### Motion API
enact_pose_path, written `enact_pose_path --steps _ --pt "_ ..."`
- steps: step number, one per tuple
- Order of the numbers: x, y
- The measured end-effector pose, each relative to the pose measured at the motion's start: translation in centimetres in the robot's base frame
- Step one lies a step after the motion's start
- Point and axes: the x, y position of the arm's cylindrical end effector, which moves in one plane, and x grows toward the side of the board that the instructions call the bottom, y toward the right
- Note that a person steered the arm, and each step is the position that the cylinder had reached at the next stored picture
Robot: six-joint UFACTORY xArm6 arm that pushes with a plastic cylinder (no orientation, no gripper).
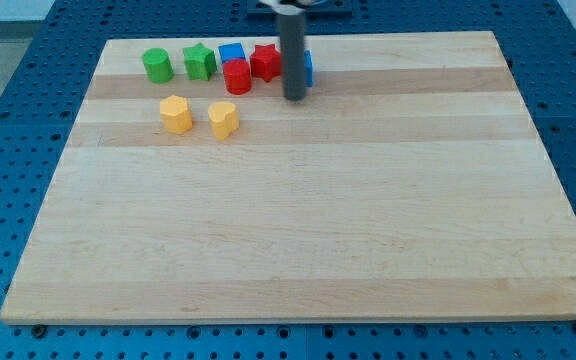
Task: Push the yellow heart below the red circle
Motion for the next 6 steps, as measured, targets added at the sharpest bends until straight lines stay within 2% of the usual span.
enact_pose_path --steps 1,2,3,4,5,6 --pt "4.4 1.0" --pt "7.0 -1.5" --pt "6.7 -5.5" --pt "5.0 -6.9" --pt "7.4 -5.9" --pt "10.1 -9.7"
